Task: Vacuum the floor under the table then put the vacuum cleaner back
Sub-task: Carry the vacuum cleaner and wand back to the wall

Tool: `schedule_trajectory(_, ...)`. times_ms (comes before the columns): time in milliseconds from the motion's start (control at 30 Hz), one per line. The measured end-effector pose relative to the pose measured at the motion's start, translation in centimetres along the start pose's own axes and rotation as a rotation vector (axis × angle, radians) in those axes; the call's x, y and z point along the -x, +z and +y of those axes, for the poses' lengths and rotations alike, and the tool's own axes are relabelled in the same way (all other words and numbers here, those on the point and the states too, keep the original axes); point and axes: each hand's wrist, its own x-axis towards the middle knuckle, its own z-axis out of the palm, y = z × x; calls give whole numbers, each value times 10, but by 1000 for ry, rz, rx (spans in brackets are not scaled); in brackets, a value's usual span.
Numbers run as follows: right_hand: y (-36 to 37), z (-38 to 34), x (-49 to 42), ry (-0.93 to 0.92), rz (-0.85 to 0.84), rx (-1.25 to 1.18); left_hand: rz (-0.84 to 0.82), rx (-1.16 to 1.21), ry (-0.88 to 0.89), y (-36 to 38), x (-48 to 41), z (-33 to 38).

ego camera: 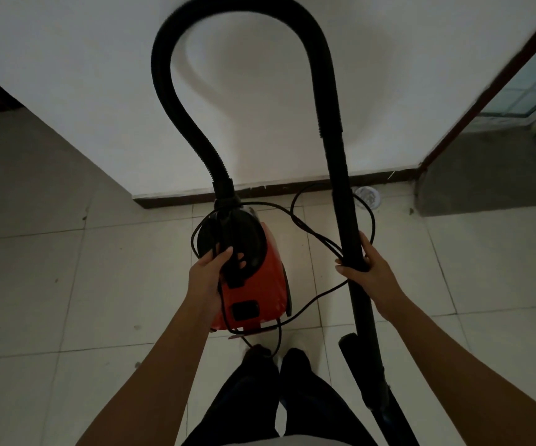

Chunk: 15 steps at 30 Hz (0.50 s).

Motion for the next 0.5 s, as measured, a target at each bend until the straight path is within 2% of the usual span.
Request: schedule_trajectory(500,18,20,-57,78,9,-2,31,-65,-8,1,-50,-2)
